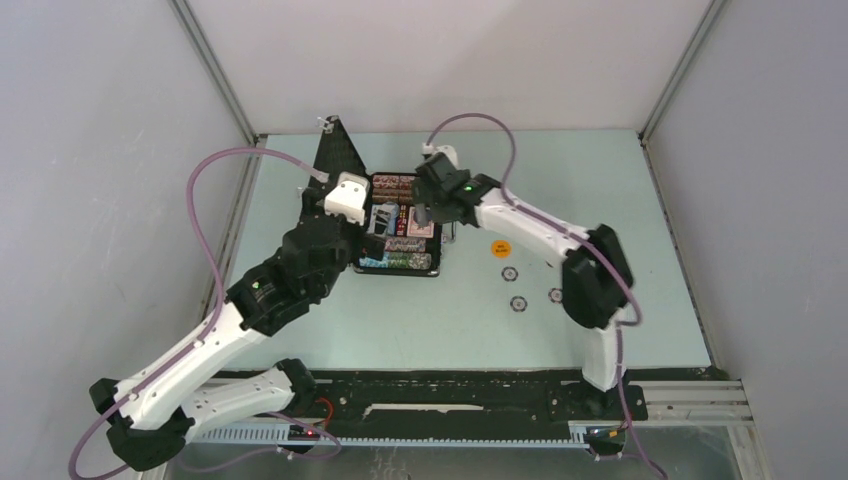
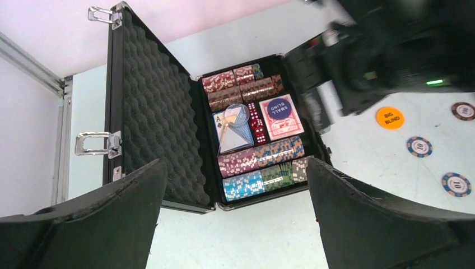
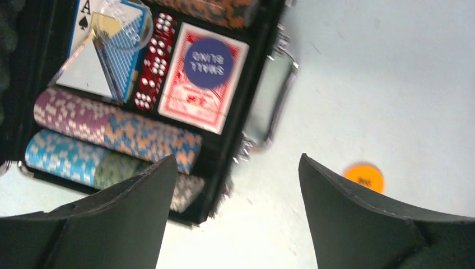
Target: Pack up texas hold em set
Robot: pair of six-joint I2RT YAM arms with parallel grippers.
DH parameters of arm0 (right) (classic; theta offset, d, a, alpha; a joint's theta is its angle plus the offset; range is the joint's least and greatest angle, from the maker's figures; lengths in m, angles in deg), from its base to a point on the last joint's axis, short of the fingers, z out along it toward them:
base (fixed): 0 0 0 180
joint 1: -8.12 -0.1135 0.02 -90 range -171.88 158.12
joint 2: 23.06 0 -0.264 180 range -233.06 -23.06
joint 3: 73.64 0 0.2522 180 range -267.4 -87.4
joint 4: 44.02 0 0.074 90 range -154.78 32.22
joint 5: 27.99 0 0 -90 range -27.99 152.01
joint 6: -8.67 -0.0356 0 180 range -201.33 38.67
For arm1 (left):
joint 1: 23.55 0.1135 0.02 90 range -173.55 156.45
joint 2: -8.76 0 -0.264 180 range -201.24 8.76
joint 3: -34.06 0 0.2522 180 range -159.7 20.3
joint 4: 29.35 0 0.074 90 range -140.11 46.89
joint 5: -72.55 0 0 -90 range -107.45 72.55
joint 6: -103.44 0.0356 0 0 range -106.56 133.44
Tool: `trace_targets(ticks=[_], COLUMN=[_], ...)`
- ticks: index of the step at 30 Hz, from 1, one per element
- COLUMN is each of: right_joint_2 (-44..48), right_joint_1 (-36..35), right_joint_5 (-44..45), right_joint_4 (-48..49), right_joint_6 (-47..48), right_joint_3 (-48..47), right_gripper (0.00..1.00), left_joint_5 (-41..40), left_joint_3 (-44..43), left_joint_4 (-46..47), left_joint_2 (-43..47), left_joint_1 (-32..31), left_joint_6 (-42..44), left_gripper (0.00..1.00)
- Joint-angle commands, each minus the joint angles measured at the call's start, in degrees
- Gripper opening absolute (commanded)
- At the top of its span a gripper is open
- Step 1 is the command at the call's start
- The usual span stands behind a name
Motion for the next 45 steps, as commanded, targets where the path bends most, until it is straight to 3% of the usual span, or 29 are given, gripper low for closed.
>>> trace_targets(ticks=[1,5,10,15,17,24,31,45], right_joint_2=[11.6,15.5,13.8,12.7,11.5,8.6,6.0,1.6], right_joint_1=[2.1,7.0,10.4,11.4,12.7,15.9,17.2,16.9], right_joint_5=[2.2,-2.5,-4.6,-5.0,-6.9,-8.6,-10.1,-8.7], right_joint_4=[4.6,5.4,5.6,5.5,4.2,2.3,1.4,-2.6], right_joint_6=[-4.1,-4.1,-3.0,-2.6,-2.4,-2.0,-2.3,-3.0], right_joint_3=[12.9,22.6,24.7,24.9,24.6,24.4,23.1,18.9], right_gripper=[0.89,0.9,0.89,0.9,0.9,0.88,0.88,0.75], left_joint_5=[-2.5,-3.6,-3.8,5.0,4.9,-1.9,-2.3,-1.0], left_joint_3=[1.4,1.1,-2.5,-12.8,-14.3,-2.9,-0.1,1.9], left_joint_4=[1.5,1.6,-1.0,-9.7,-11.8,-3.2,-1.9,-0.3], left_joint_2=[-0.1,-0.2,-1.2,-5.4,-7.2,-6.4,-3.7,0.0], left_joint_1=[0.3,0.3,0.2,0.2,0.1,0.1,0.2,0.2], left_joint_6=[1.1,1.1,0.2,-1.7,-1.5,0.7,1.1,1.1], left_gripper=[1.0,1.0,1.0,1.0,1.0,1.0,1.0,1.0])
